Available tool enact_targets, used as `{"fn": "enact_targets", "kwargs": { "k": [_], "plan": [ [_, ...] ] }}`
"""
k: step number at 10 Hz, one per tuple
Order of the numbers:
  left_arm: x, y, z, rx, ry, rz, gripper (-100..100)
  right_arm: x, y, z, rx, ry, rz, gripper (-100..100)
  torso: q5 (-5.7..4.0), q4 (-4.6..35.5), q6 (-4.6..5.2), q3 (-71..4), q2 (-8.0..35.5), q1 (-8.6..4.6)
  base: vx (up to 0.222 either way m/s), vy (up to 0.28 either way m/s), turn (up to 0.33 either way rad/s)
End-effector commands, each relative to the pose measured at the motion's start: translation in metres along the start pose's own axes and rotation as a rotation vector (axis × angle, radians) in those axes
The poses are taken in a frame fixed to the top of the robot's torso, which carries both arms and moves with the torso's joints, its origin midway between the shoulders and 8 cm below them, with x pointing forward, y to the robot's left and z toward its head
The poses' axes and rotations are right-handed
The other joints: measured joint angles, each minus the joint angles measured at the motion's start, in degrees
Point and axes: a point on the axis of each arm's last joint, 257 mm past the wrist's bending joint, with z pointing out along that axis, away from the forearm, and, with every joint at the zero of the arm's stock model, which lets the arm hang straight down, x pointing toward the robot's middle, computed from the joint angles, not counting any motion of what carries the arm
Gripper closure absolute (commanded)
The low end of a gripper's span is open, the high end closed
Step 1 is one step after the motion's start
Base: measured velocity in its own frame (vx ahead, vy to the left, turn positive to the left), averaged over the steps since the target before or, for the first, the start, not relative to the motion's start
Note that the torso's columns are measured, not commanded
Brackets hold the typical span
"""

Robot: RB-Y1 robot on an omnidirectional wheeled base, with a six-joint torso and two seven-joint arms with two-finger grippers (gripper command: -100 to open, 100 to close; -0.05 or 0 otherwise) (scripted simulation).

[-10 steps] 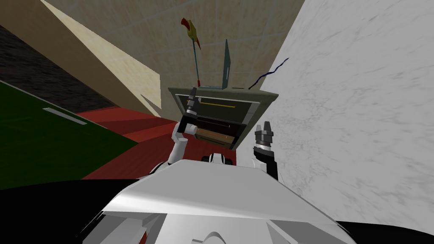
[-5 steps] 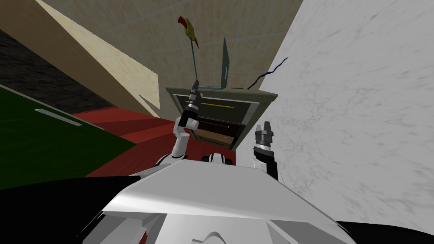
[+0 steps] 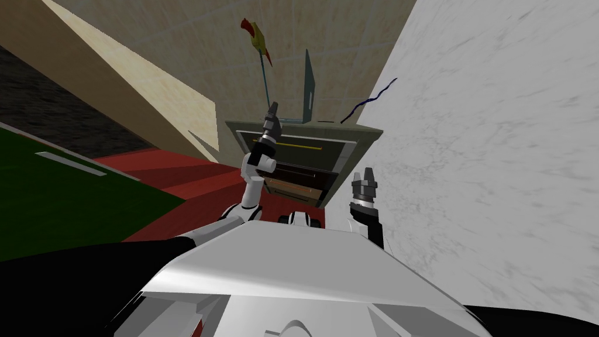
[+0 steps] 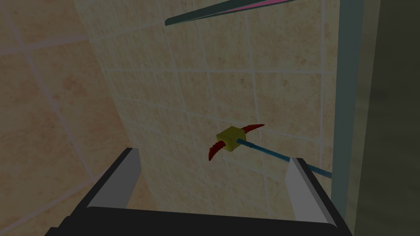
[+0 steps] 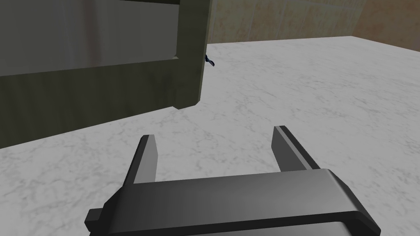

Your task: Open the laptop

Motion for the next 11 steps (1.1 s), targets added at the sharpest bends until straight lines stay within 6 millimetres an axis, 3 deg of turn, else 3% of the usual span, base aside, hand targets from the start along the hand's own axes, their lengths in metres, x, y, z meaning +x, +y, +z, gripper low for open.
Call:
{"fn": "enact_targets", "kwargs": {
  "k": [1, 3, 11],
  "plan": [
    [0.005, -0.014, 0.019, -0.002, 0.006, 0.001, -100, 0.000, 0.000, 0.000, 0.000, 0.000, 0.000, 0, 0.00, 0.00, 0.01, -0.01, -0.02, -0.02, 0.037, -0.011, -0.021],
    [0.006, -0.014, 0.030, -0.026, 0.006, 0.005, -100, 0.000, 0.000, 0.000, 0.000, 0.000, 0.000, 0, 0.00, -0.01, -0.01, -0.01, -0.01, -0.01, 0.031, -0.011, -0.013],
    [0.018, -0.048, 0.074, -0.068, 0.017, 0.016, -100, 0.000, 0.000, 0.000, 0.000, 0.000, 0.000, 0, -0.01, -0.01, 0.00, -0.03, -0.06, -0.03, 0.027, -0.009, -0.018]
  ]
}}
